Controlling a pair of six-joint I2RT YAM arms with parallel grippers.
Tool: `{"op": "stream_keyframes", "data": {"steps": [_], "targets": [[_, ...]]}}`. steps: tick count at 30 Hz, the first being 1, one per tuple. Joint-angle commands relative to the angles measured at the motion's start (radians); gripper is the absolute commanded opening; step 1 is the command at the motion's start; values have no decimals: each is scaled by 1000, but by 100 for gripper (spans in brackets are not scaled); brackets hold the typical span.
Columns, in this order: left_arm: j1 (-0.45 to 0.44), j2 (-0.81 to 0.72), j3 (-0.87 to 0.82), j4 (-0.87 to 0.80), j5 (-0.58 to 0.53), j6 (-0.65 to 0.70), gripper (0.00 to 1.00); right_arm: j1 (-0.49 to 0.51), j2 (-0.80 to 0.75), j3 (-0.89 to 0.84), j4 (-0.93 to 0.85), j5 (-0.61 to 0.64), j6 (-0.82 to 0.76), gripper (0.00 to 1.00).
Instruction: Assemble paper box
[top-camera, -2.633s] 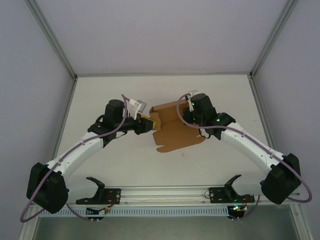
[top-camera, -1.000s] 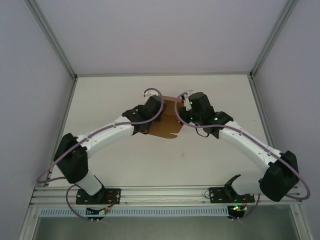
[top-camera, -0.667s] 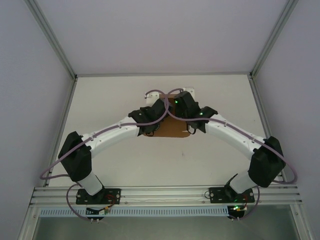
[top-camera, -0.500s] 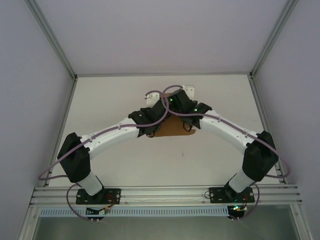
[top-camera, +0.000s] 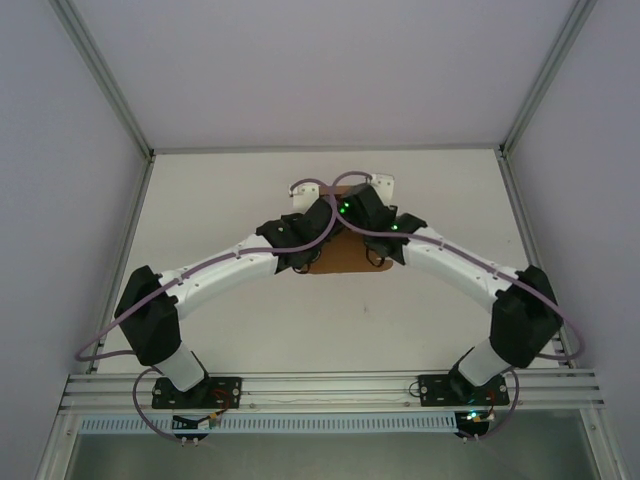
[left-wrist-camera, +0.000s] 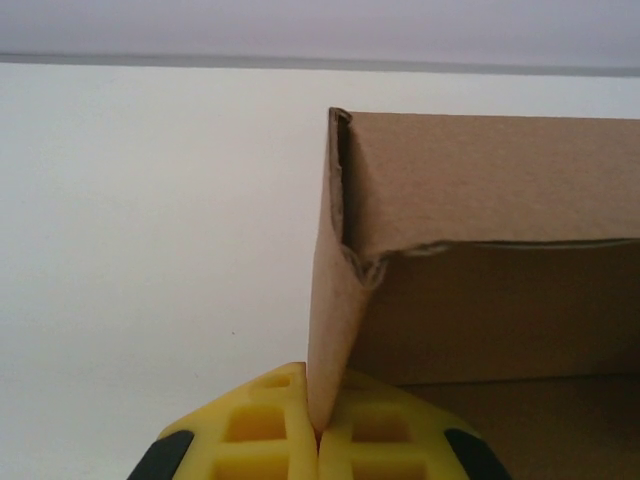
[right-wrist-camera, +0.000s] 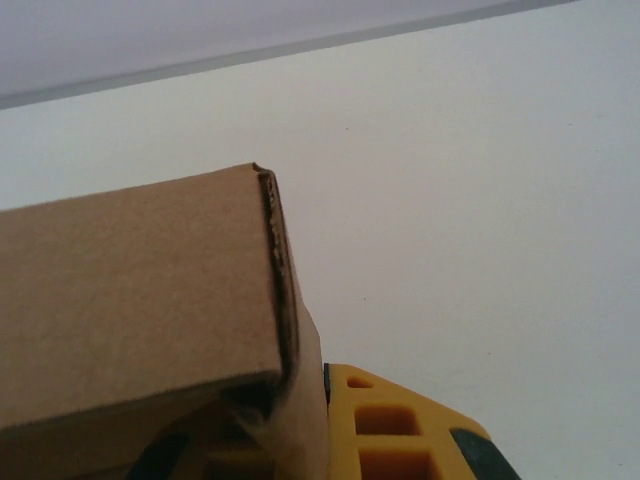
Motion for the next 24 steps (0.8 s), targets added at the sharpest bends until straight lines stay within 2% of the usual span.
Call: {"op": "stream_keyframes", "data": {"steps": [1,3,5,8,12,15,20,23,24], "targets": [[41,-38,-22,-22,27,15,10,-41,-88,-92,205,-85,-88,0],[45,-45,-23,-11,52,26,15,-41,-115,-121,253,-147,-110,1],[45,-61,-39,32,125,65,32,-40,-125,-137,268,-189,-129,4],[46,-96,-64,80,228,94,46,-42,-128,-146,274,-222,-139,3],[46,-136,-84,93,275,102,55,-41,-131,-151,265,-229,-143,7],[47,-167,-95,97,323,108,67,-41,-133,-150,248,-226,-142,8],[50,-222,-105,67,323,109,83,-41,-138,-143,215,-206,-144,3],[54,-271,-120,41,306,106,100,-43,-139,-137,195,-197,-155,3],[59,-293,-128,33,306,106,100,-43,-139,-134,186,-196,-155,3]]}}
